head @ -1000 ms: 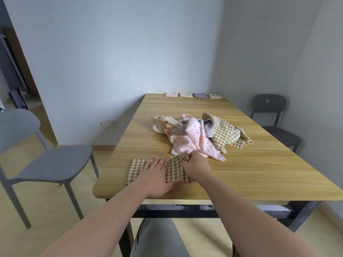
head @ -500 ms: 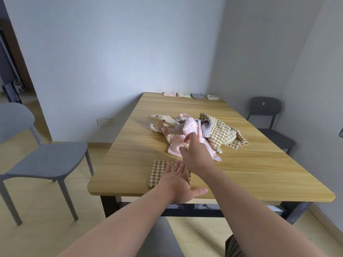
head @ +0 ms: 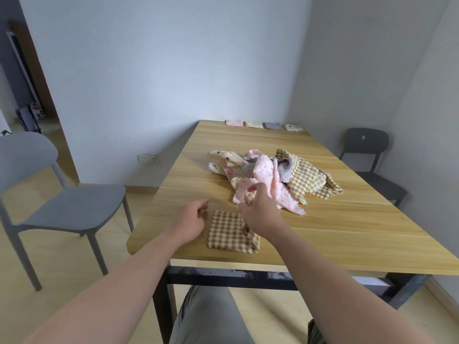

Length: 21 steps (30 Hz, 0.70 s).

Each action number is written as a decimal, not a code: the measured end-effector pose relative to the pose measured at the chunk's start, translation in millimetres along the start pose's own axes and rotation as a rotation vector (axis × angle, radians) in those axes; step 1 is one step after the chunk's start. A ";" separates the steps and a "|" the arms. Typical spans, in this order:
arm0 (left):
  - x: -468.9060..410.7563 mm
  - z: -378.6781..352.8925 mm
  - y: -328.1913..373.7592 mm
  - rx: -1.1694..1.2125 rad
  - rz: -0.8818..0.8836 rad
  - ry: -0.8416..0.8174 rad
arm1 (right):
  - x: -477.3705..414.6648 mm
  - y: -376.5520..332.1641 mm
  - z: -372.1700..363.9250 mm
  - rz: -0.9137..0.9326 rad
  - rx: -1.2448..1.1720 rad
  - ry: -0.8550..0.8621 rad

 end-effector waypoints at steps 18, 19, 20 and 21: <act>2.1 -3.3 -4.9 0.103 -0.074 0.002 | 27.1 -12.2 -61.0 0.113 0.209 -0.171; 2.1 -3.5 -4.5 0.109 -0.077 0.003 | 26.8 -11.9 -59.0 0.095 0.192 -0.162; 2.3 -4.7 -4.7 0.112 -0.080 -0.002 | 26.2 -11.5 -55.1 0.066 0.164 -0.138; 2.8 -5.4 -3.9 0.102 -0.092 -0.005 | 25.1 -10.6 -48.9 0.044 0.144 -0.091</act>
Point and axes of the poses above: each hand's wrist, its own x-axis away from the middle knuckle, its own z-axis out of the back of the hand, y = z × x, the point moved 8 cm from there along -x, towards the middle knuckle, and after that the axes turned 7 degrees about y, right-handed, at the moved point
